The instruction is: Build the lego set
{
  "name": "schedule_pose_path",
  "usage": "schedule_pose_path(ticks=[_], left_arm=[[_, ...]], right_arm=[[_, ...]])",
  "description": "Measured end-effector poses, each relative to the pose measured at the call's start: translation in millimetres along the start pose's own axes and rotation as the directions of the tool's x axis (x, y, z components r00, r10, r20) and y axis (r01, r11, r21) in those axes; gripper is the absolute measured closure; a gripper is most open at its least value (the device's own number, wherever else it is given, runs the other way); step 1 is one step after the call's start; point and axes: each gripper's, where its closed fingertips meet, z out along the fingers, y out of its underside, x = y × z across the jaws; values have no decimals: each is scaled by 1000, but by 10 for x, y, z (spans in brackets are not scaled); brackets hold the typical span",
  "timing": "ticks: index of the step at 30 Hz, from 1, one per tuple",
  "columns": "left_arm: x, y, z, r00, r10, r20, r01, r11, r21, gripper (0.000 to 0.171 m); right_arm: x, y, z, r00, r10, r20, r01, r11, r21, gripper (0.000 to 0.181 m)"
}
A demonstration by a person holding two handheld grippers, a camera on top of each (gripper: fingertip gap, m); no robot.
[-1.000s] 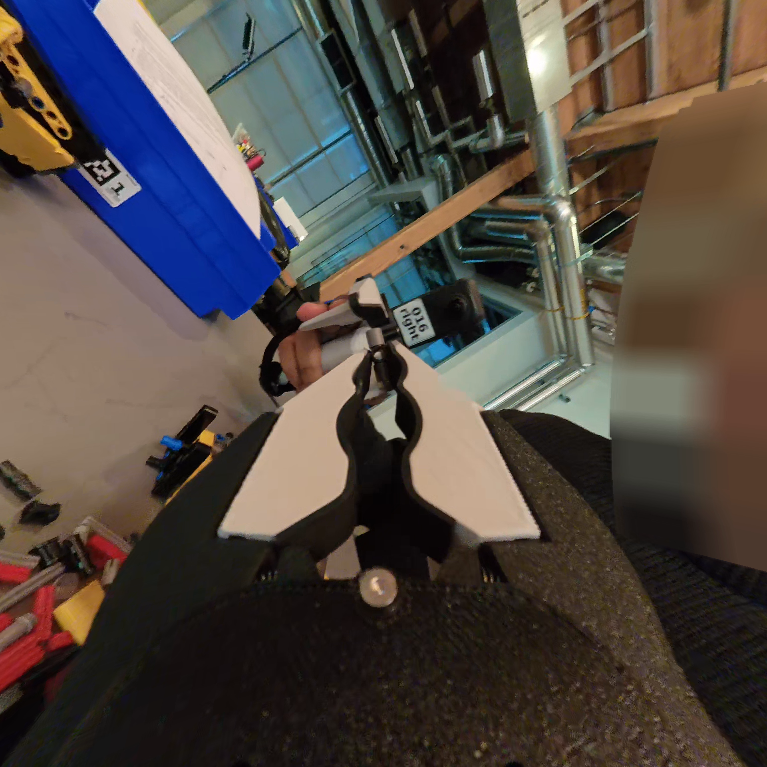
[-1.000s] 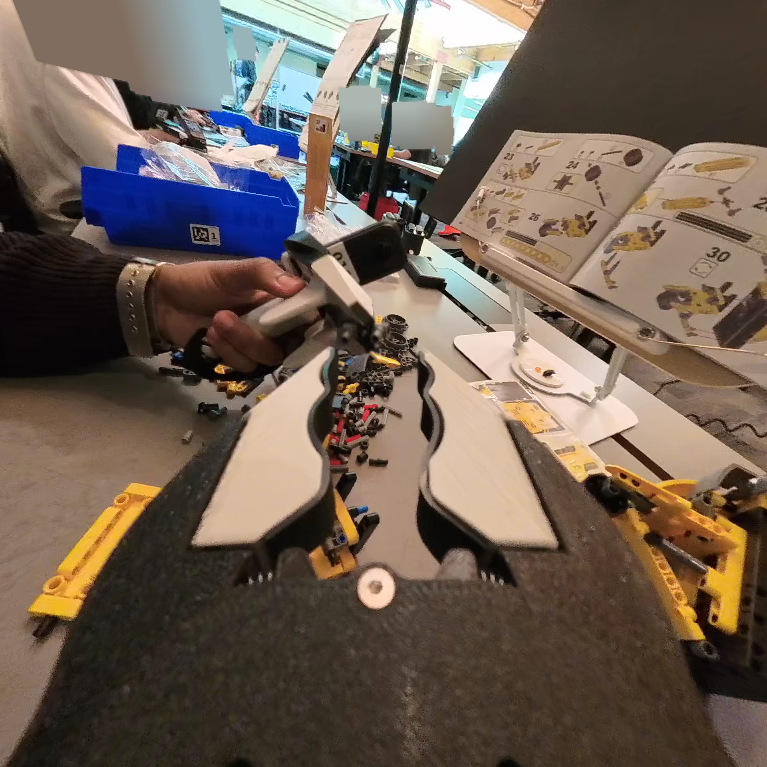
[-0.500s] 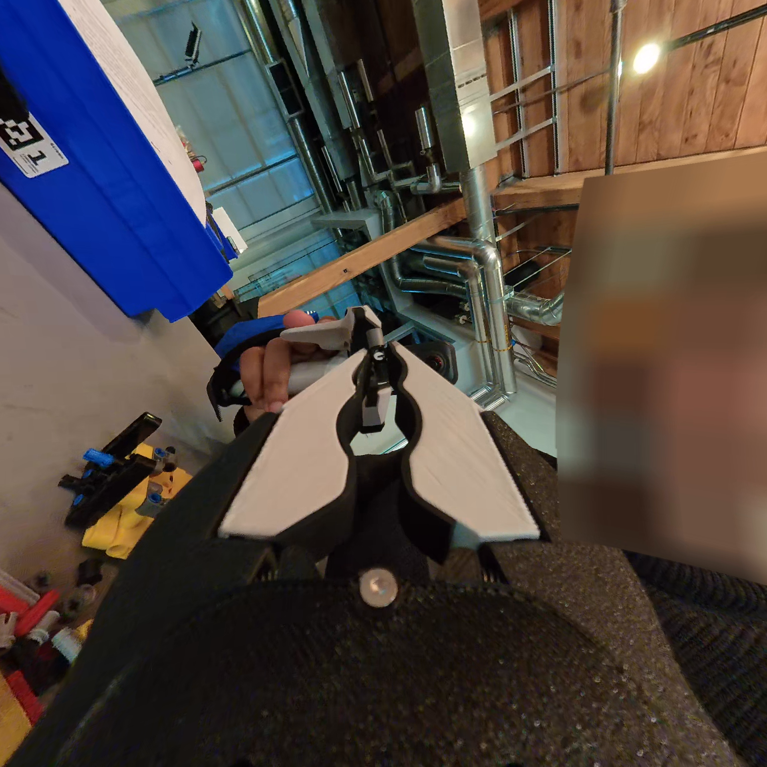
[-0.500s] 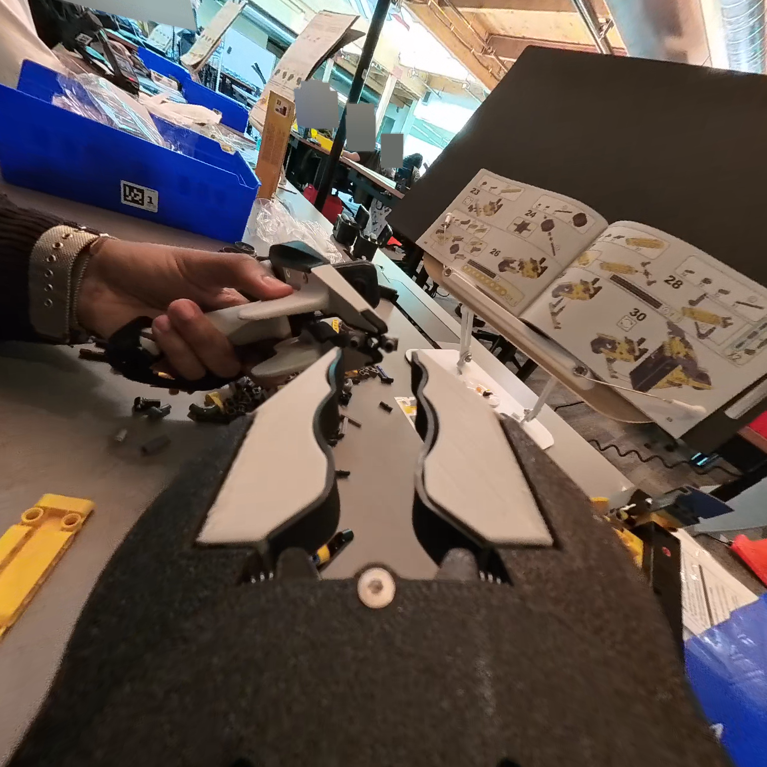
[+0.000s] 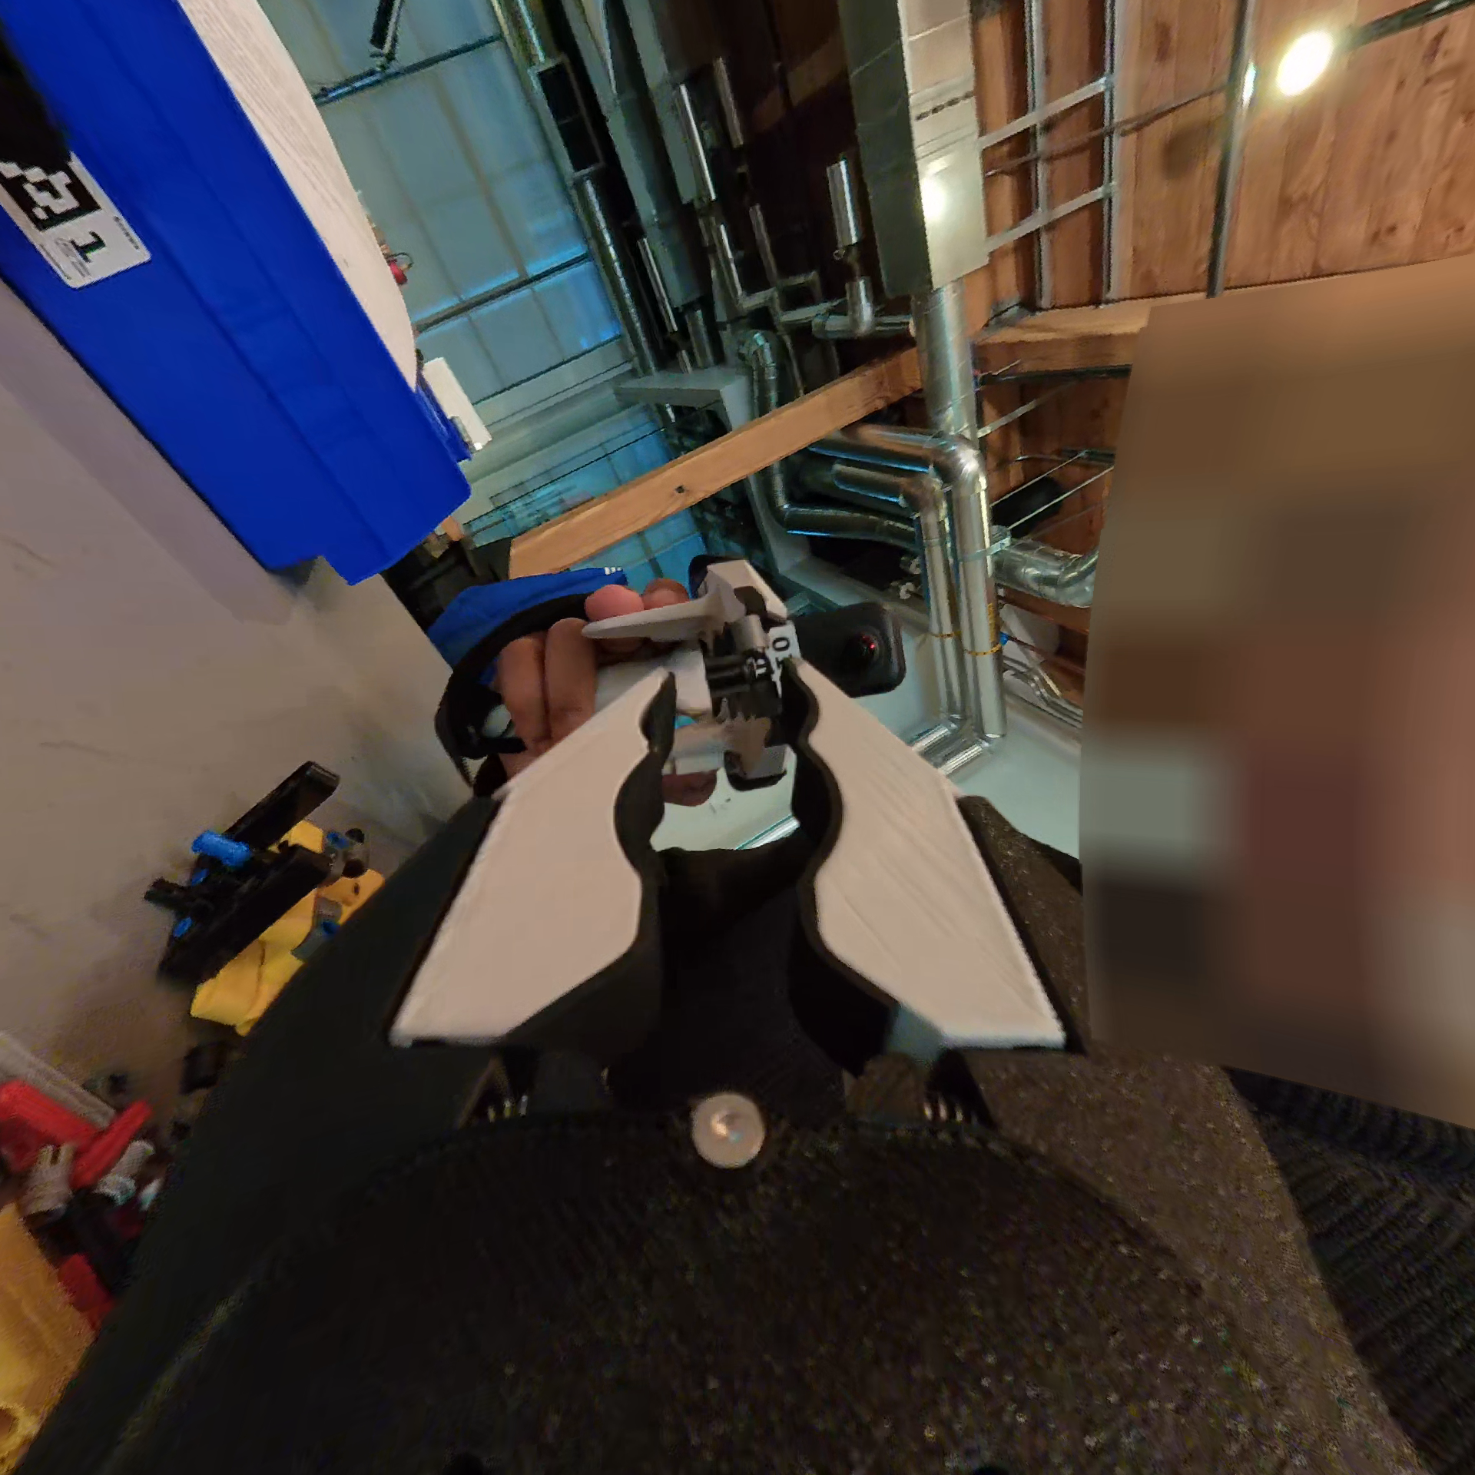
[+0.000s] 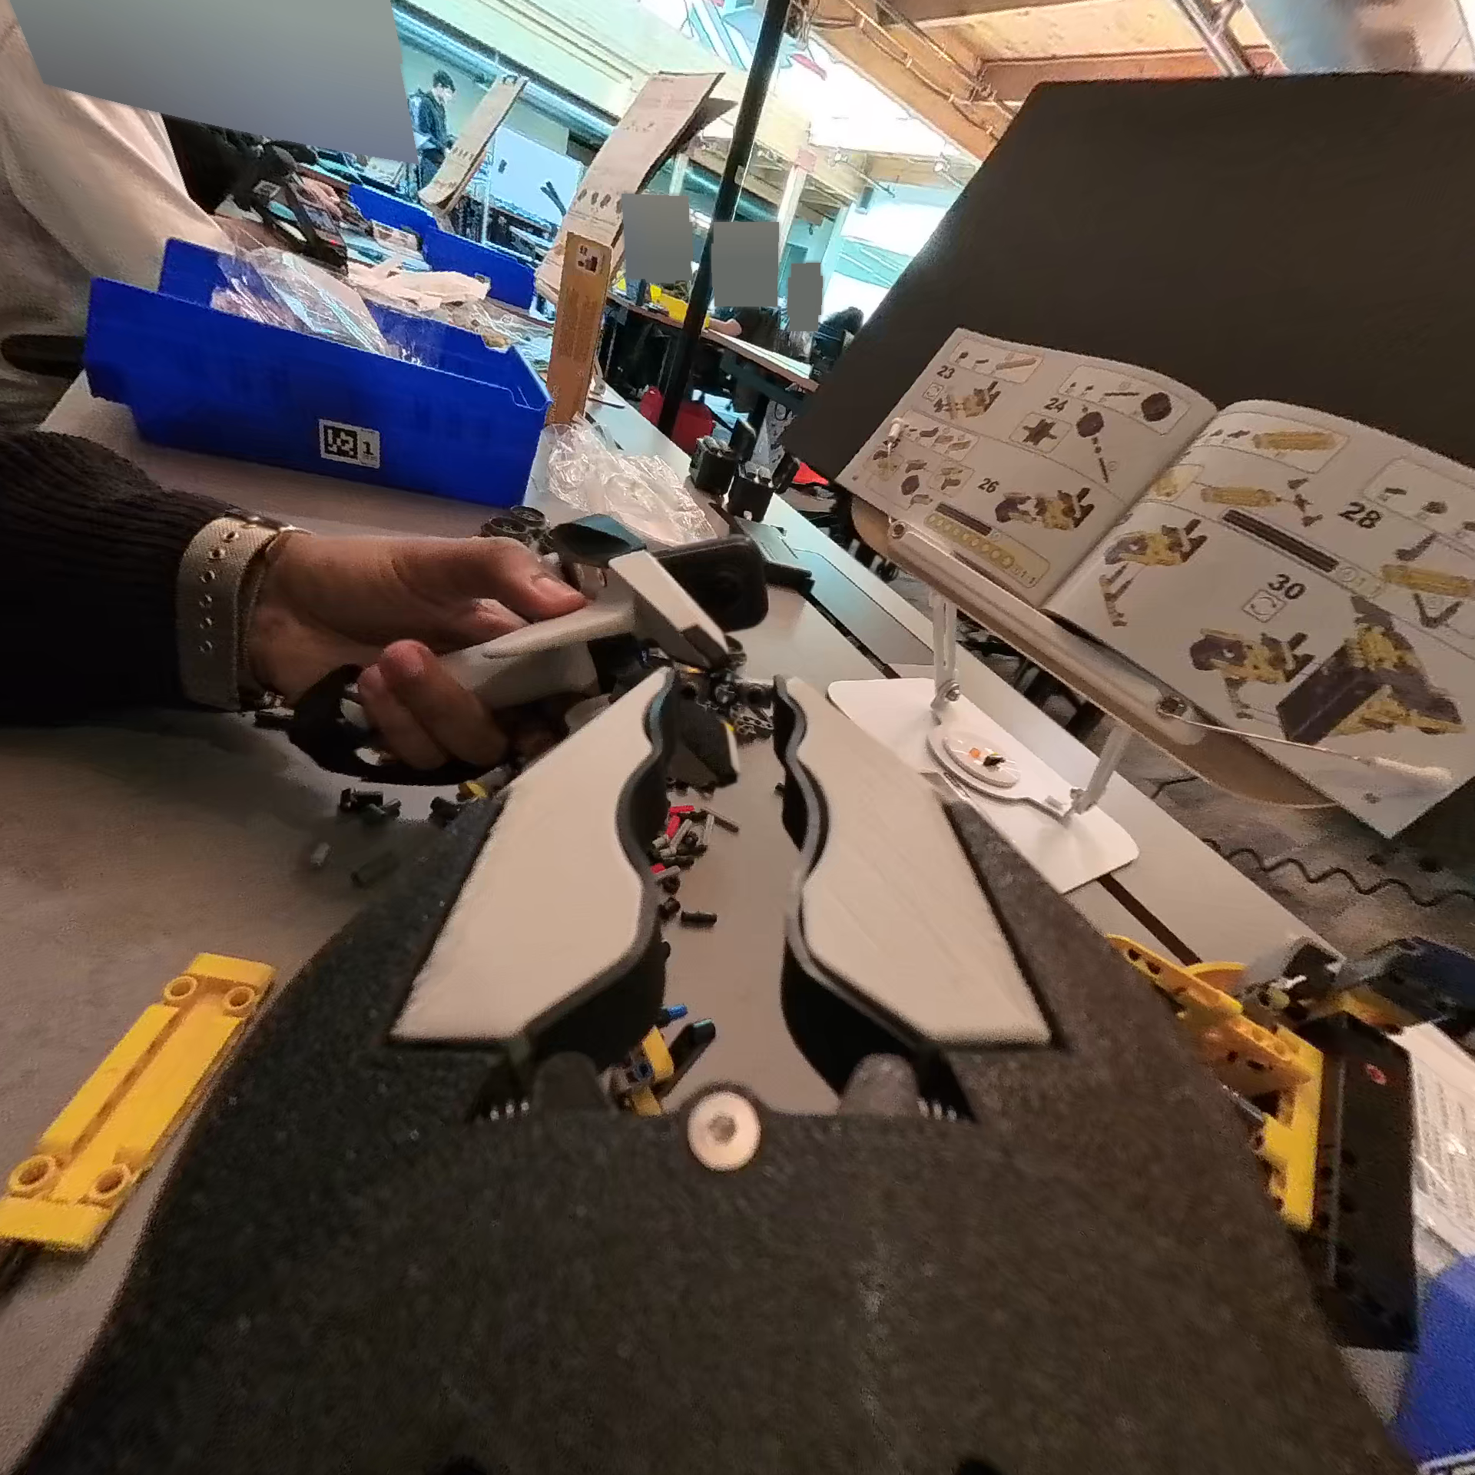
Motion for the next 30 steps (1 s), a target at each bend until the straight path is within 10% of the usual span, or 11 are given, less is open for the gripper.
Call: schedule_pose_path(ticks=[13,20,26,30], left_arm=[[41,5,-6,1000,18,-10,-18,1000,-13,169],[20,-53,-48,969,210,128,-208,978,-31,169],[-112,-22,-38,740,579,344,-533,815,-225,168],[-133,-7,-22,531,750,394,-665,657,-355,168]], right_arm=[[-25,60,22,1000,-13,14,13,999,-37,159],[85,48,-9,933,341,111,-345,938,16,159],[135,103,-21,709,657,255,-676,736,-16,164],[71,155,0,701,661,268,-673,738,-60,170]])
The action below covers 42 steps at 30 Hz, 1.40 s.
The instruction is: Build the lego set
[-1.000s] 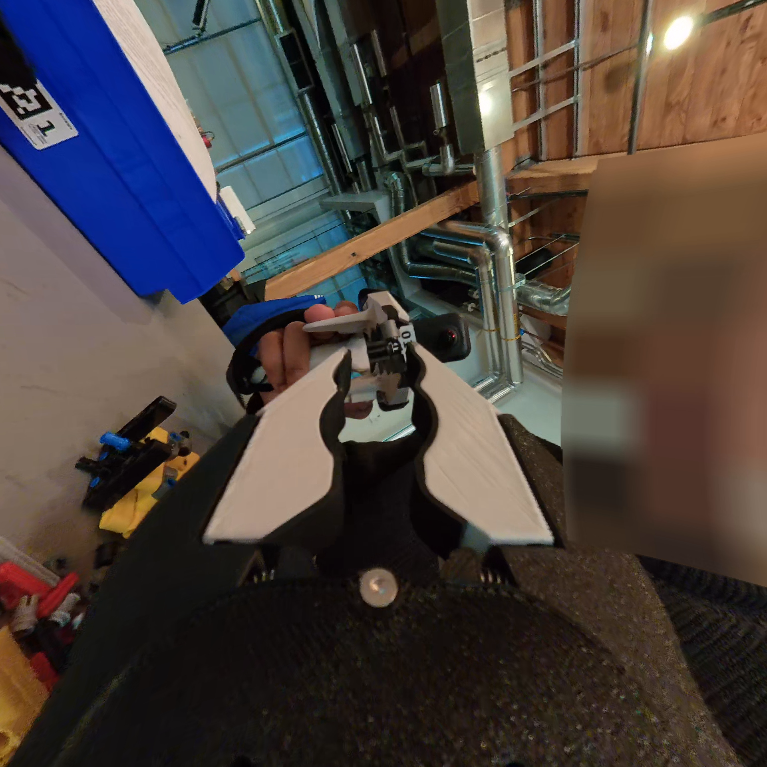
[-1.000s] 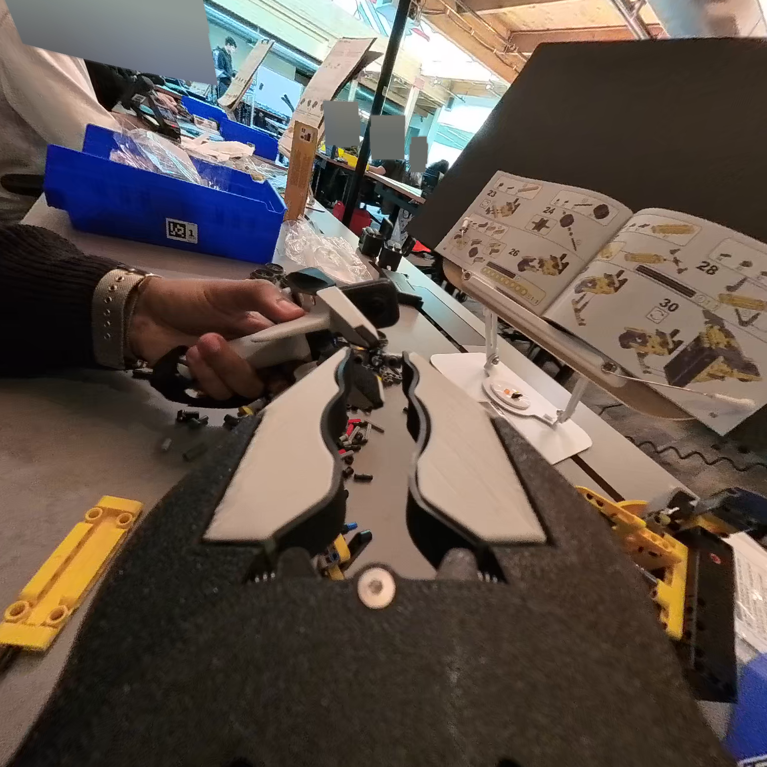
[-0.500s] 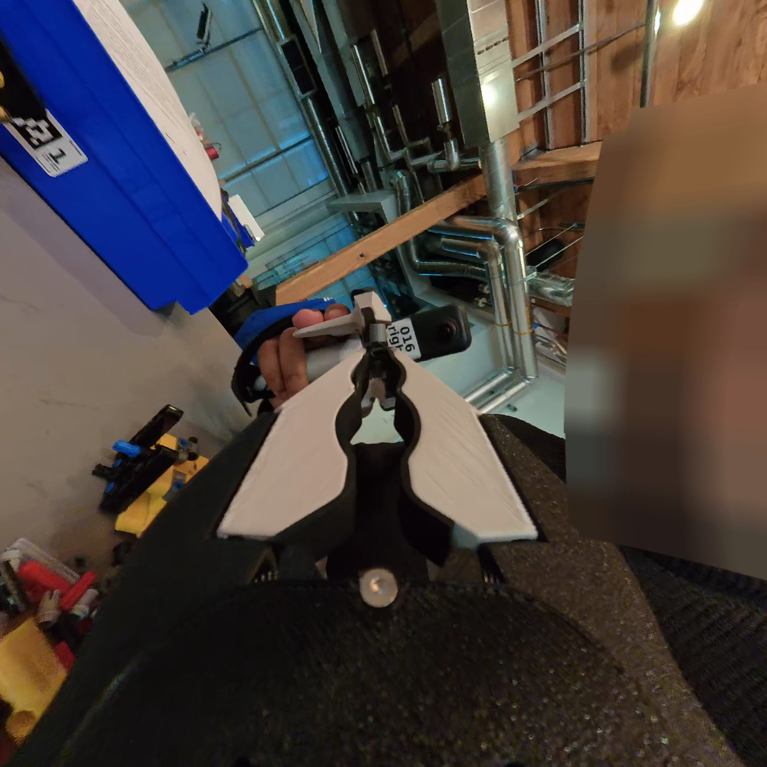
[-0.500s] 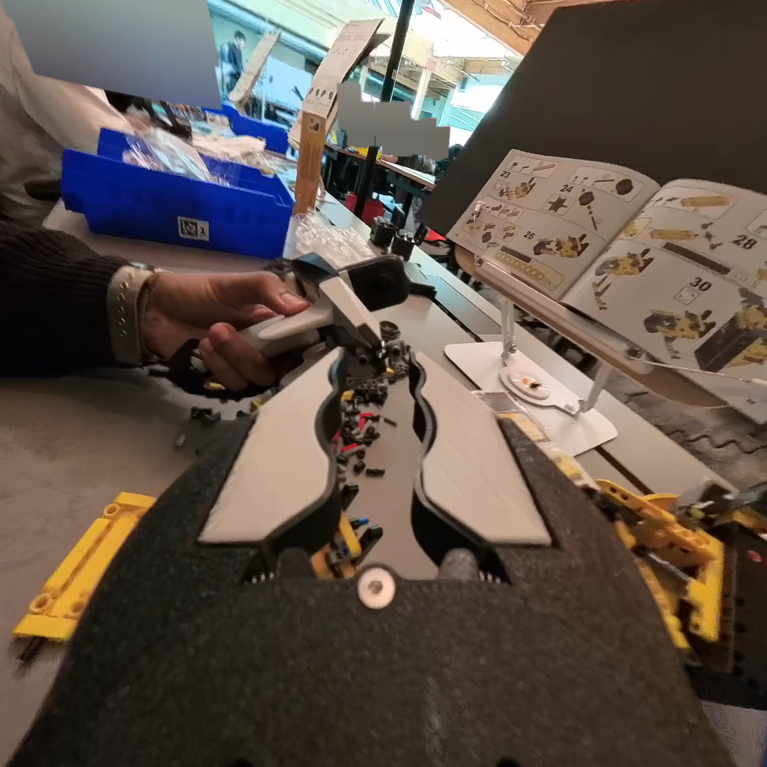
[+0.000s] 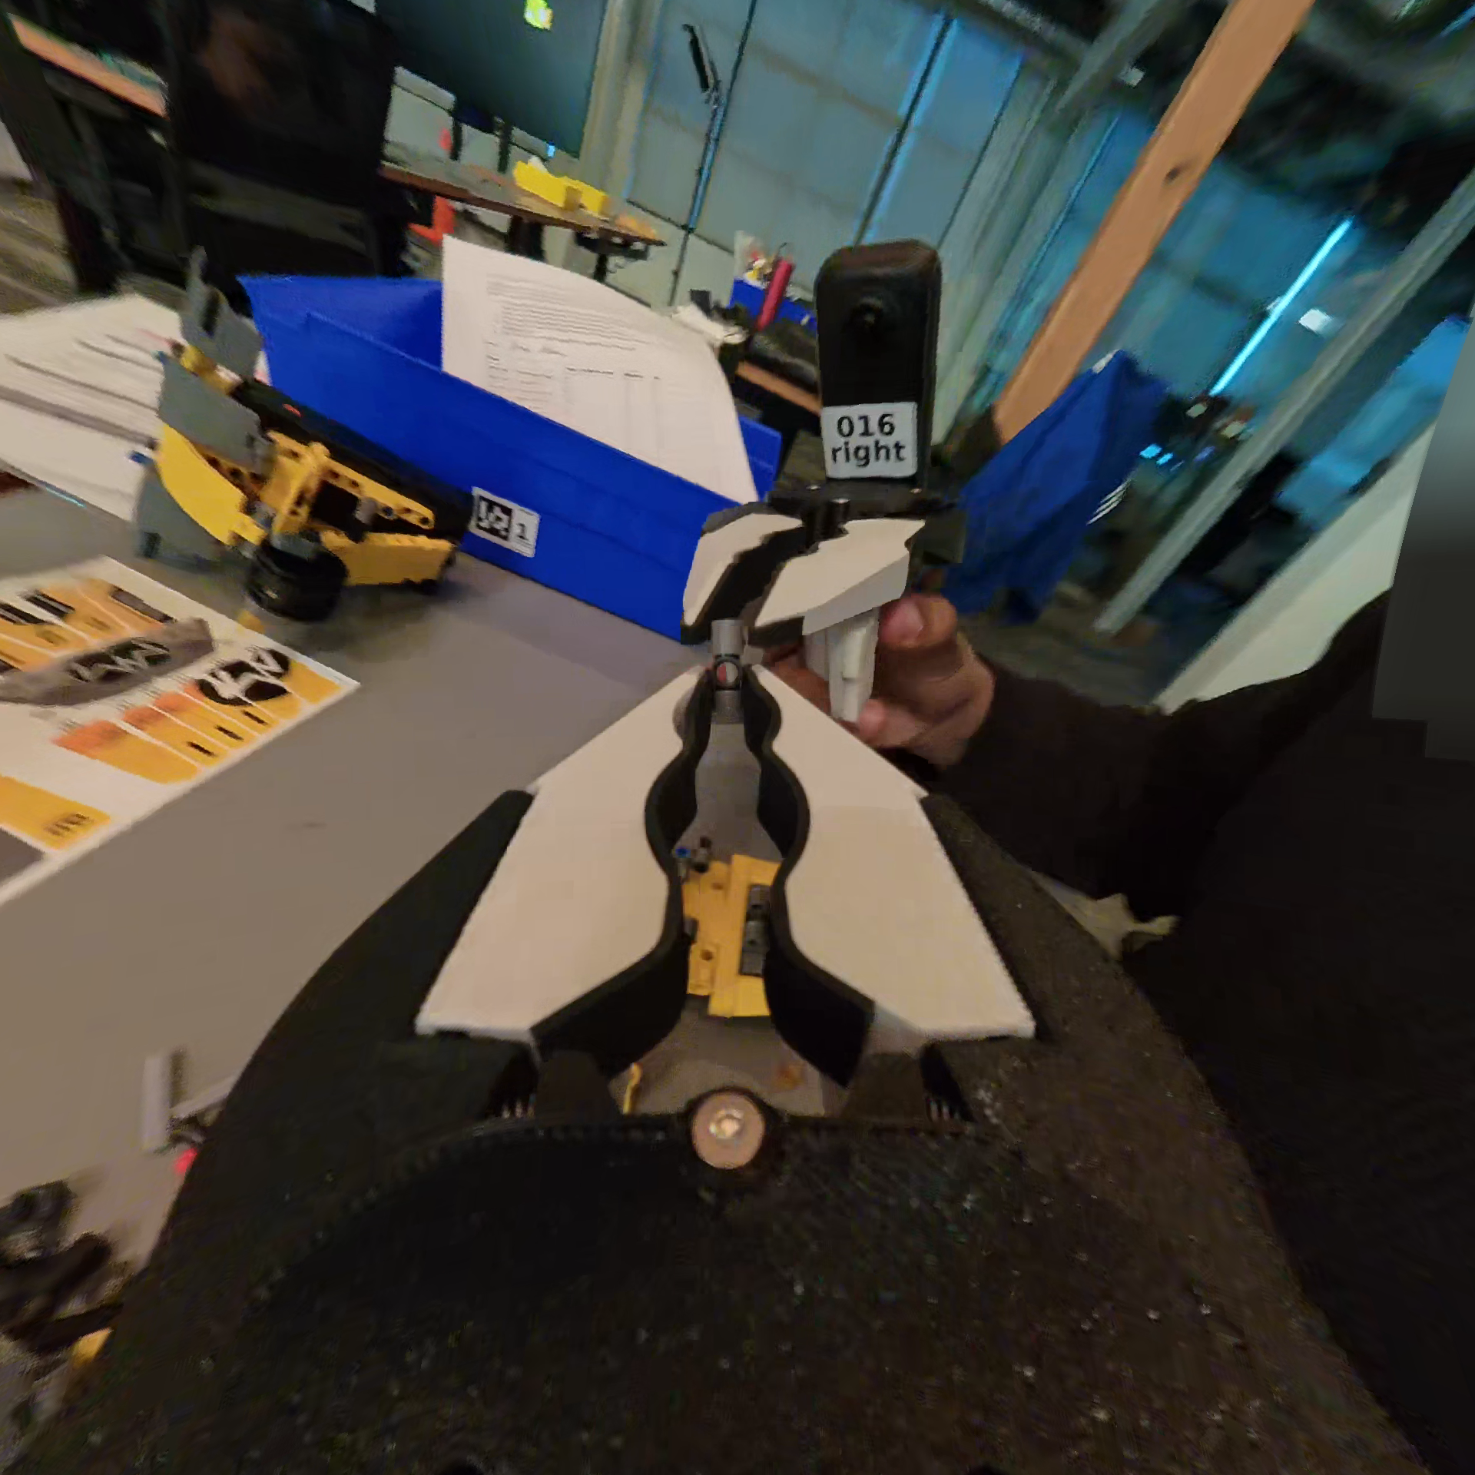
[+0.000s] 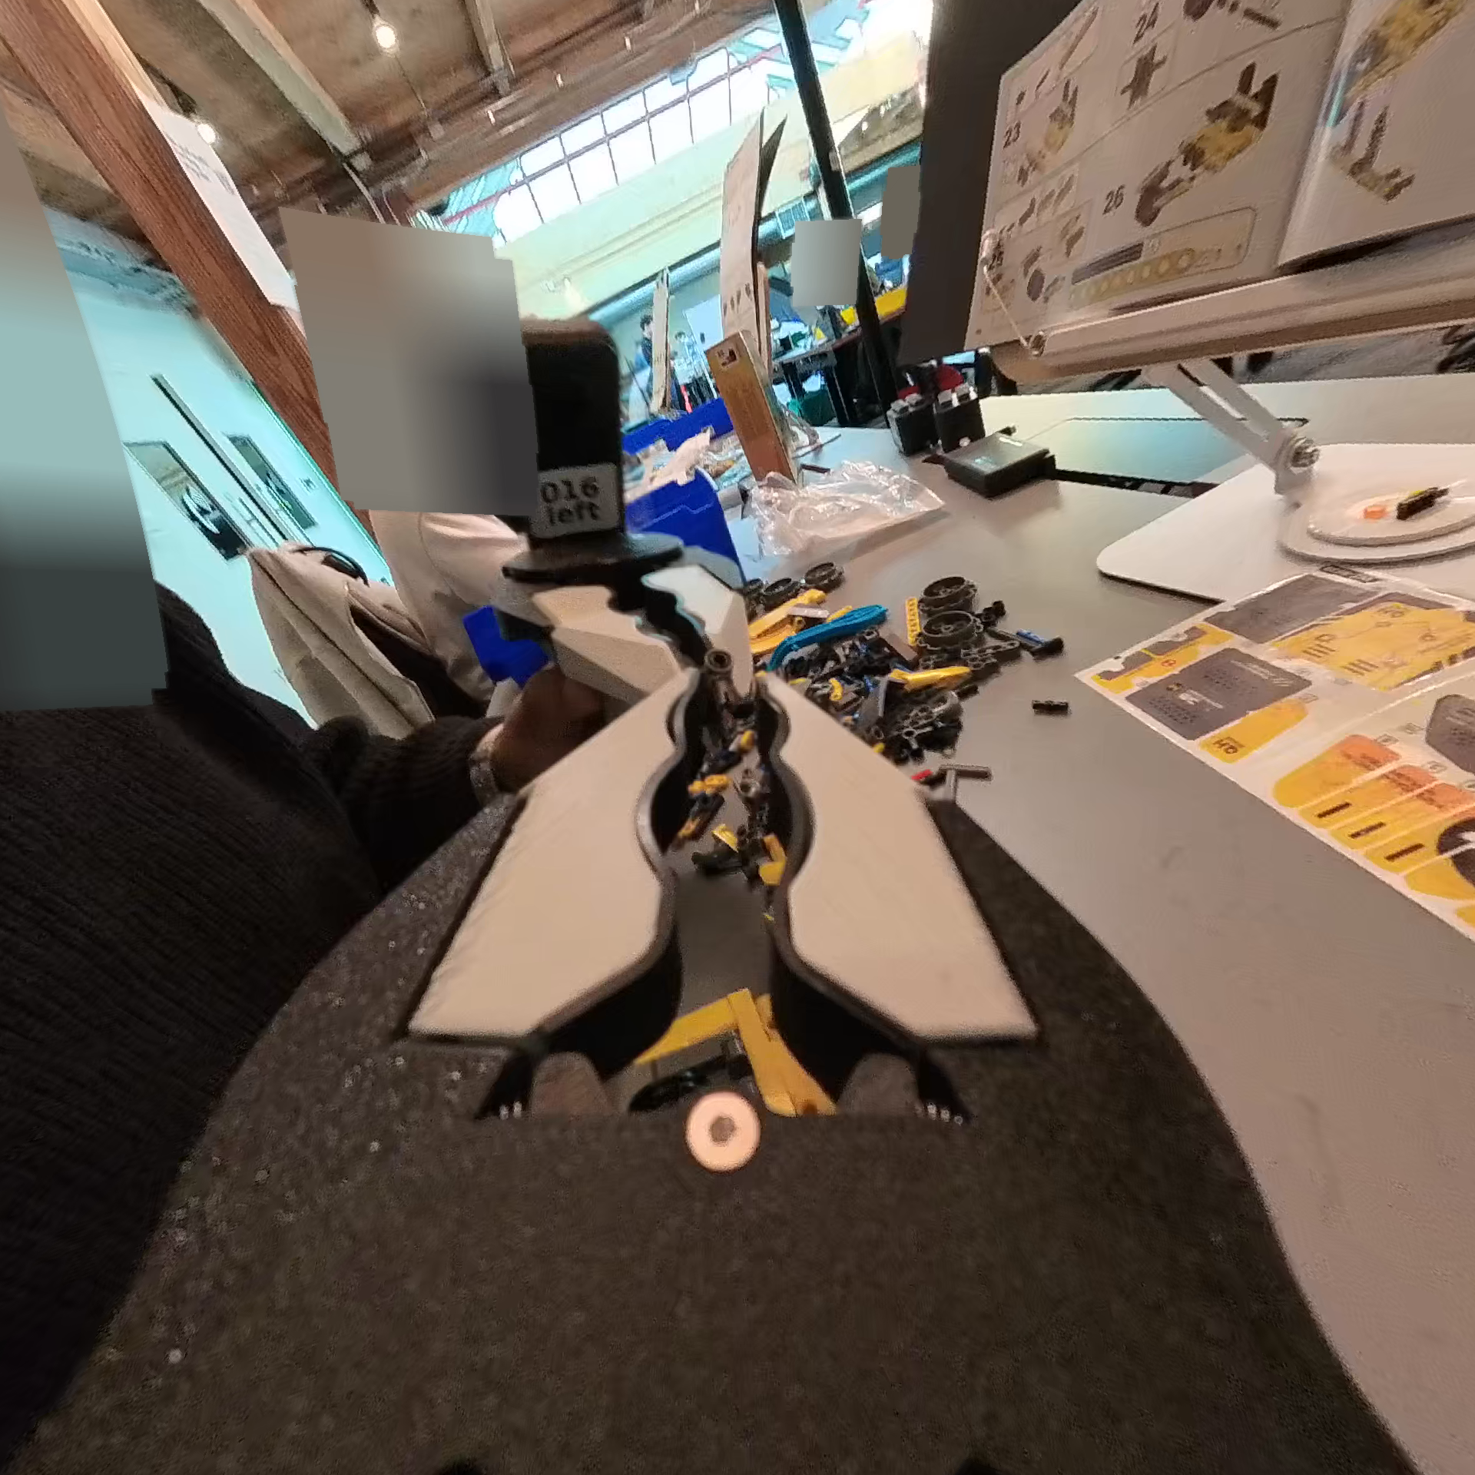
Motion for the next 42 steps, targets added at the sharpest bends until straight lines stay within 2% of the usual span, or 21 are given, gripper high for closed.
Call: schedule_pose_path(ticks=[5,25,29,35,38,42], left_arm=[[-21,36,13,988,134,83,-130,990,-52,168],[-89,97,20,964,215,154,-198,973,-117,168],[-123,125,22,944,269,191,-242,958,-155,168],[-196,173,16,886,384,262,-327,915,-234,168],[-248,208,15,817,490,305,-404,862,-305,167],[-292,232,1,721,607,335,-478,785,-394,167]], right_arm=[[-8,45,19,999,-37,-11,36,999,-32,172],[56,103,30,996,-67,-53,64,996,-69,172],[83,127,34,996,-56,-68,51,995,-82,172],[122,182,41,996,17,-93,-28,994,-109,176],[152,219,45,988,121,-99,-131,986,-102,176],[172,246,55,977,184,-112,-195,976,-99,177]])
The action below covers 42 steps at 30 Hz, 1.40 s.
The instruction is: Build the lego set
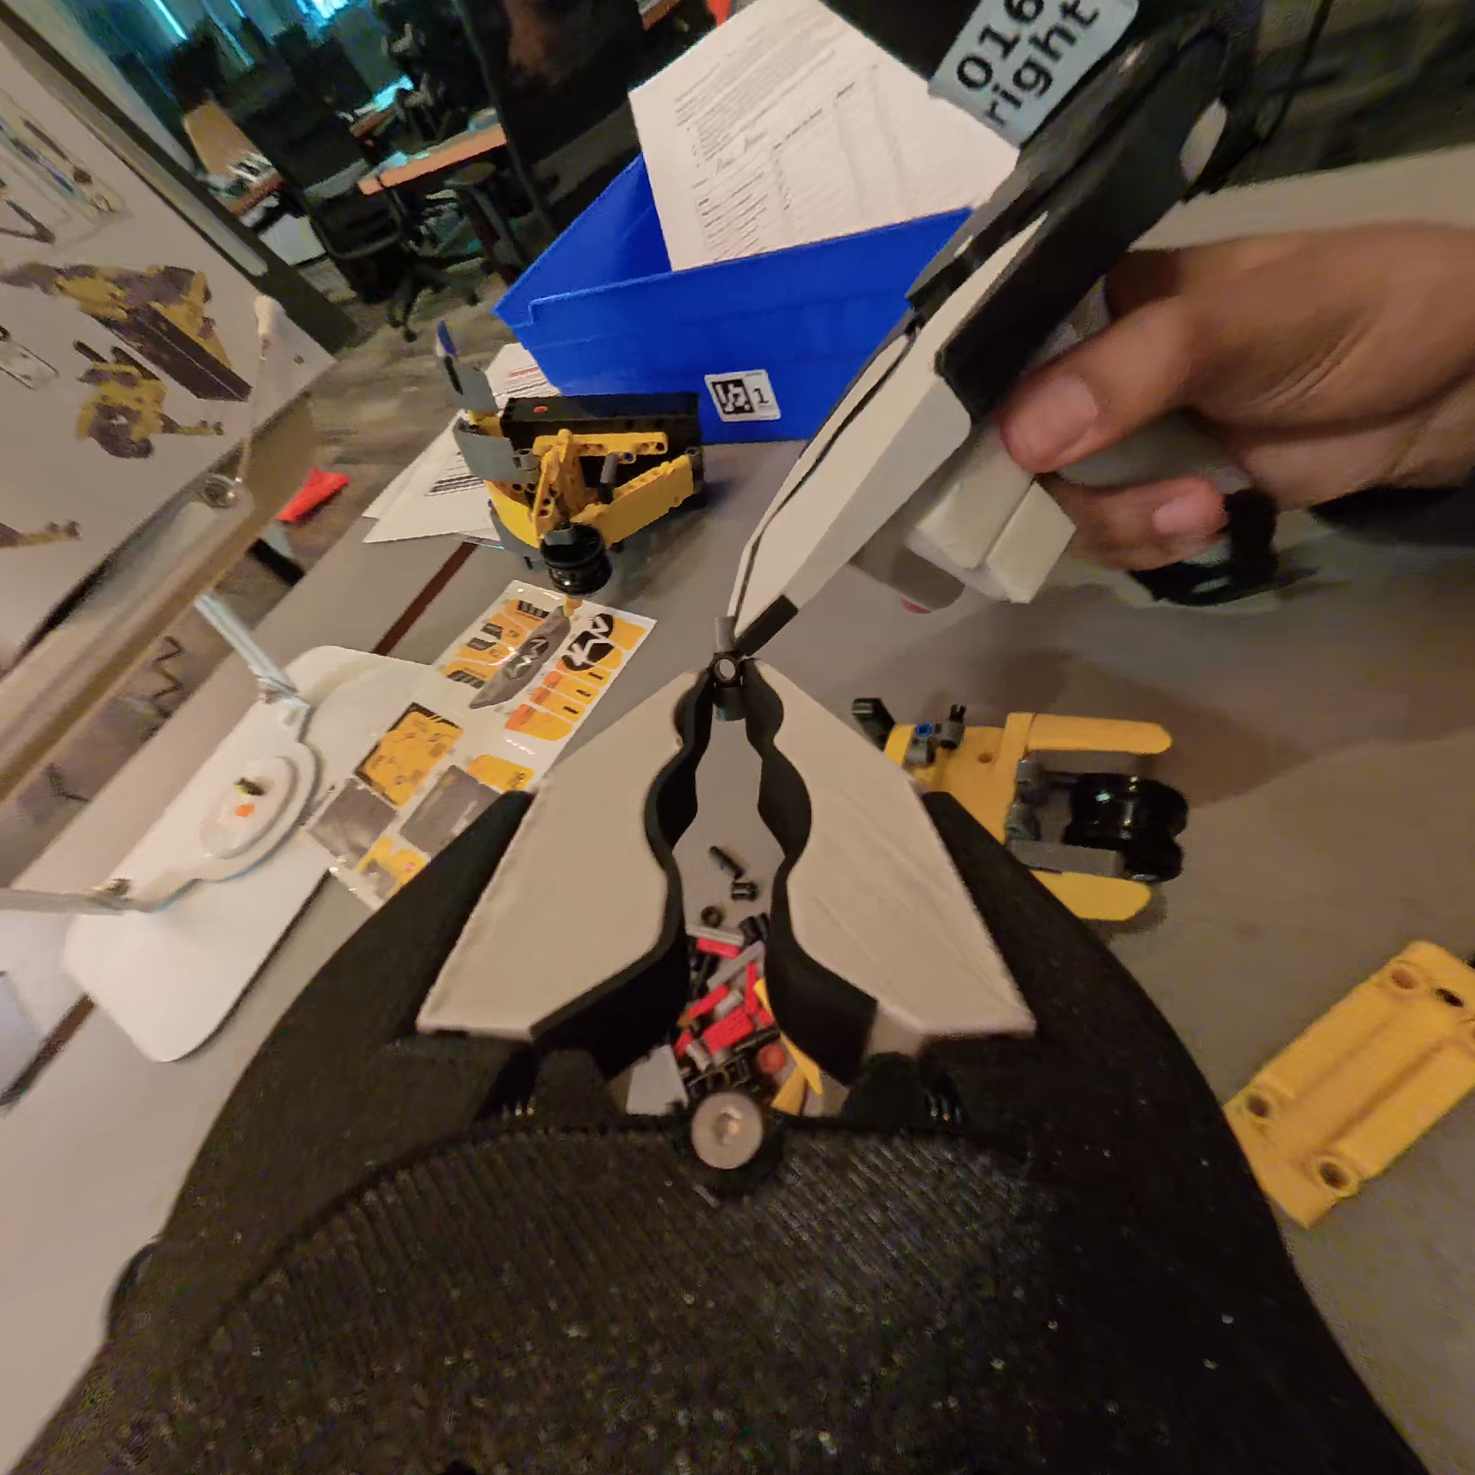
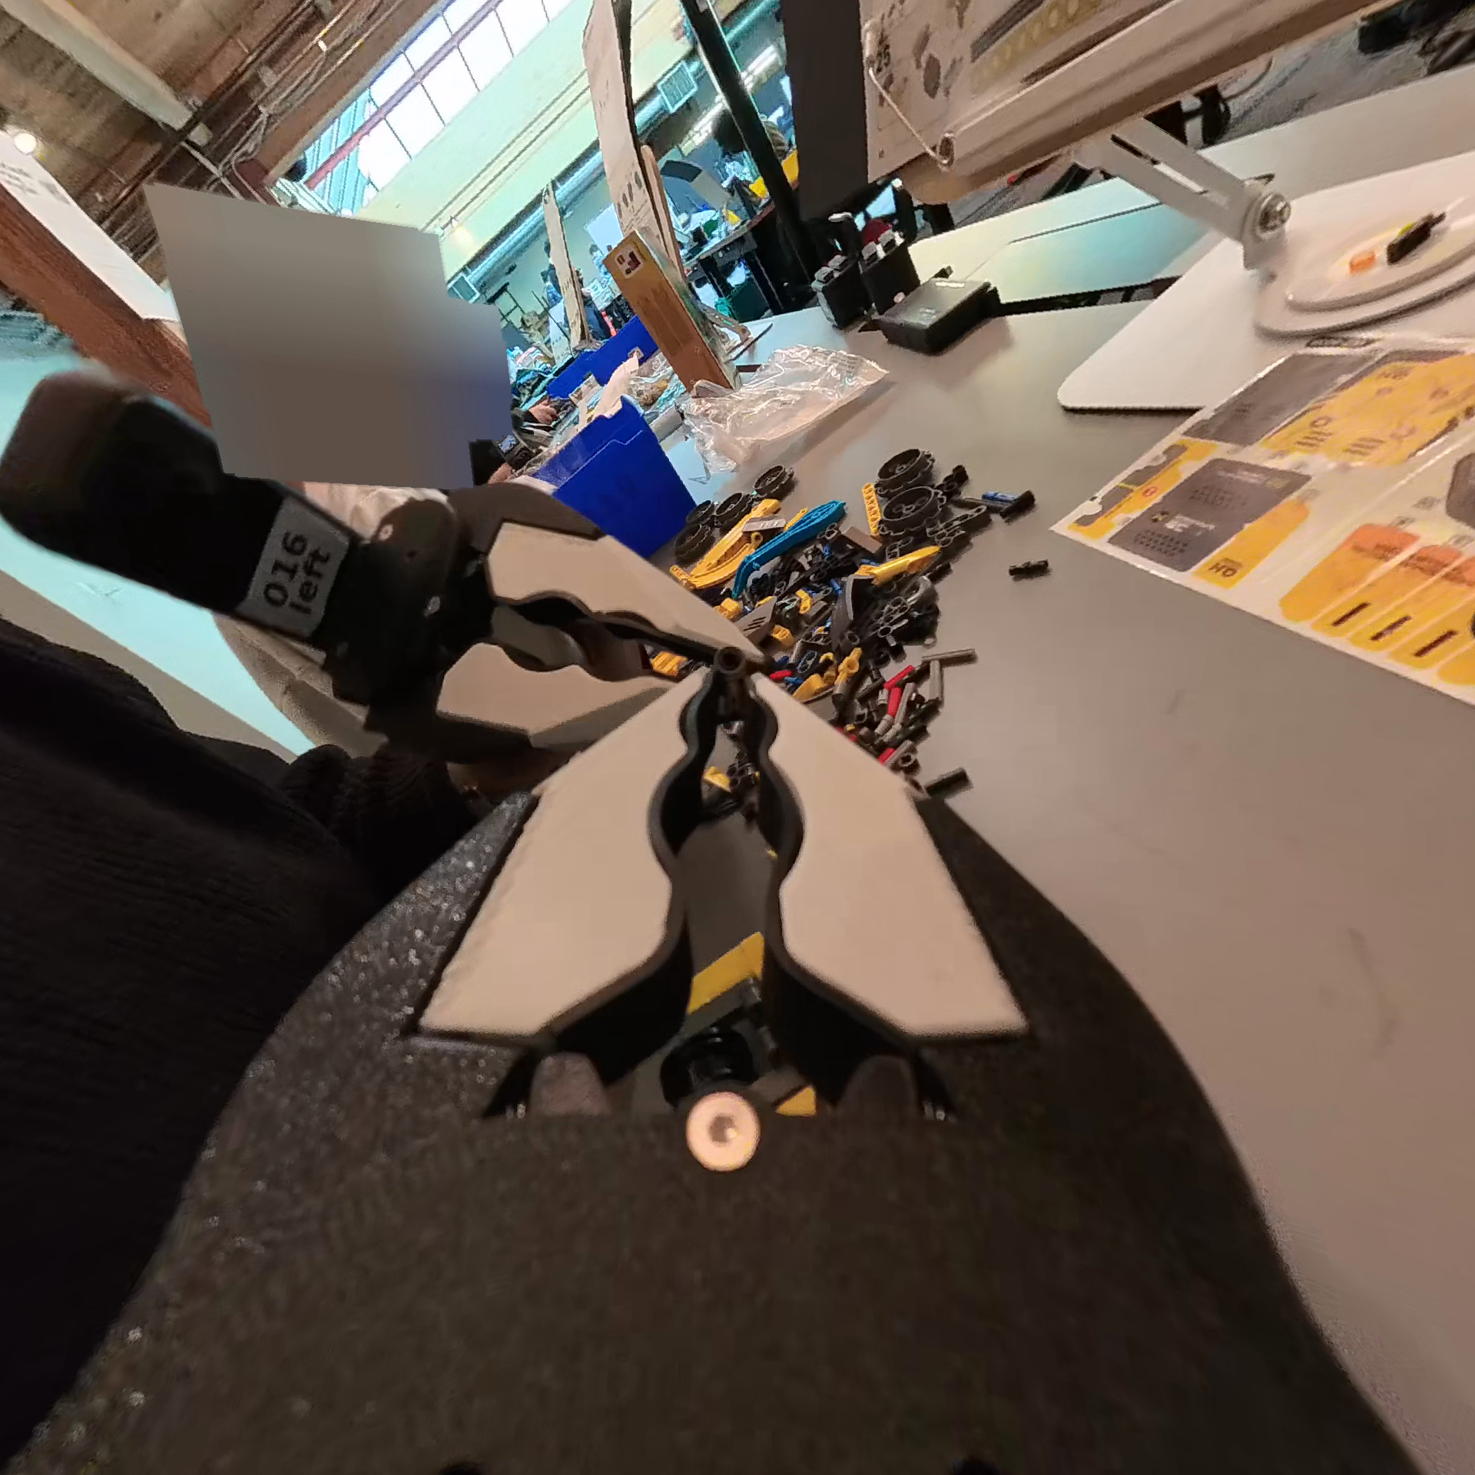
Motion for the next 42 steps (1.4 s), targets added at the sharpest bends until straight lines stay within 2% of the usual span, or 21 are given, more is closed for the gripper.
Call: schedule_pose_path(ticks=[2,4,6,7,9,12,15,17,21,23,27,30,32,34,38,40,42], left_arm=[[-12,12,3,998,45,33,-44,999,-15,167],[-17,-5,-4,1000,11,21,-11,1000,0,167],[-31,-39,-22,996,-88,-27,89,995,38,167],[-41,-61,-36,986,-153,-64,157,986,61,167],[-83,-118,-81,945,-292,-148,309,945,107,167],[-182,-227,-181,830,-472,-296,532,829,171,167],[-229,-327,-264,668,-581,-464,716,673,186,167],[-224,-348,-273,588,-608,-534,779,604,169,167],[-164,-415,-288,462,-616,-638,853,507,128,168],[-135,-422,-274,455,-612,-647,855,504,124,168],[-94,-420,-241,489,-601,-632,836,531,141,167],[-87,-417,-255,476,-593,-650,839,528,133,167],[-95,-428,-277,458,-583,-671,846,518,127,154],[-99,-438,-304,442,-570,-692,848,517,115,151],[-43,-460,-355,446,-523,-726,818,567,94,139],[12,-471,-397,437,-492,-753,798,599,72,140],[86,-475,-443,394,-470,-790,785,619,23,146]], right_arm=[[4,-2,5,1000,16,1,-16,1000,7,177],[-4,-21,3,1000,3,9,-3,1000,17,176],[-24,-73,-3,1000,-17,18,16,999,49,172],[-21,-120,-26,999,-35,13,34,997,75,161],[-28,-209,-98,996,-87,4,86,990,114,158],[-16,-292,-165,980,-191,-61,198,970,139,158],[-106,-276,-109,968,-242,-63,249,958,145,159],[-180,-246,-46,970,-242,-39,245,958,151,159],[-232,-214,4,968,-249,-27,250,955,158,165],[-239,-211,1,969,-245,-18,245,957,156,166],[-250,-218,-17,970,-241,-6,239,958,160,177],[-260,-194,-13,968,-253,-1,250,958,137,177],[-272,-184,-22,964,-264,8,261,957,125,178],[-280,-178,-41,963,-270,20,266,957,114,178],[-311,-104,-58,964,-254,83,250,967,54,178],[-338,-60,-73,968,-212,132,212,977,17,178],[-369,-15,-101,969,-164,184,169,985,-15,178]])
